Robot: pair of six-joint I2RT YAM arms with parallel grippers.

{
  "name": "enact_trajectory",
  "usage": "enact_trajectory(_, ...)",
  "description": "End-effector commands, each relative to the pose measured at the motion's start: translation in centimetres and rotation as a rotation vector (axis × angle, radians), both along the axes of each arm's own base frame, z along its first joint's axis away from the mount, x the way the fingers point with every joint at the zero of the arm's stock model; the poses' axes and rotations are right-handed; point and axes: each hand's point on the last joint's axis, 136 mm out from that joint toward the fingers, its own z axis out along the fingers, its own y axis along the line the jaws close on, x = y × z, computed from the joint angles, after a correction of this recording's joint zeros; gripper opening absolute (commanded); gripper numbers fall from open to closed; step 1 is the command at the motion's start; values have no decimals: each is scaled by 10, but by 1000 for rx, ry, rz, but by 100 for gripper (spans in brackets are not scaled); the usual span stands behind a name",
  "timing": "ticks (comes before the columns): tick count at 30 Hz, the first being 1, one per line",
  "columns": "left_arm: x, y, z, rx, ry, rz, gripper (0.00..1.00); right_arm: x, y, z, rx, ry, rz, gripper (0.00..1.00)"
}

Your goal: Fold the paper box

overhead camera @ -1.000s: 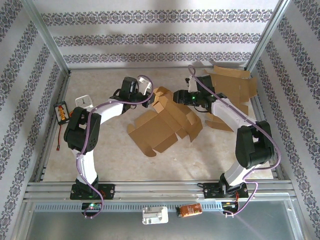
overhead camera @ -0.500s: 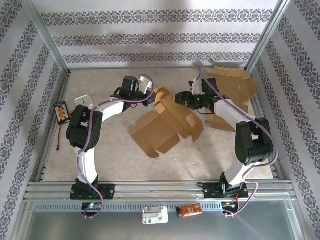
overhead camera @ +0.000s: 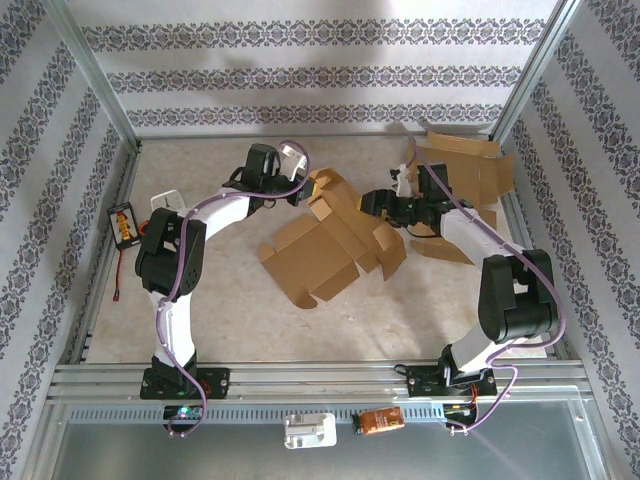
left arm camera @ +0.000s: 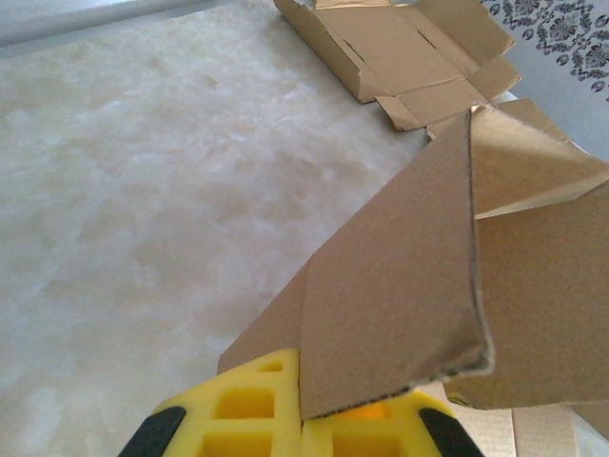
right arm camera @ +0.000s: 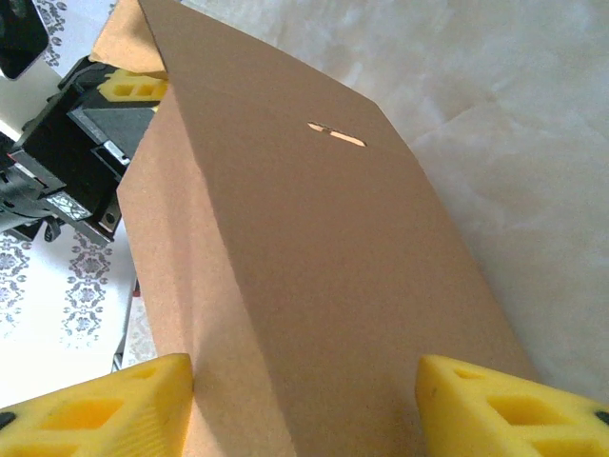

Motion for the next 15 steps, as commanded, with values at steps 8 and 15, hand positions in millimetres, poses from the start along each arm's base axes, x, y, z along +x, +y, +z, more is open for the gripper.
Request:
enact_trajectory(8, 3, -4, 30, -116, 24, 69, 0, -7, 6, -25, -99, 15, -34, 46)
enact_trajectory(15, -8, -13, 24, -152, 141, 156, 0, -5, 11, -31, -191, -41, -61, 42)
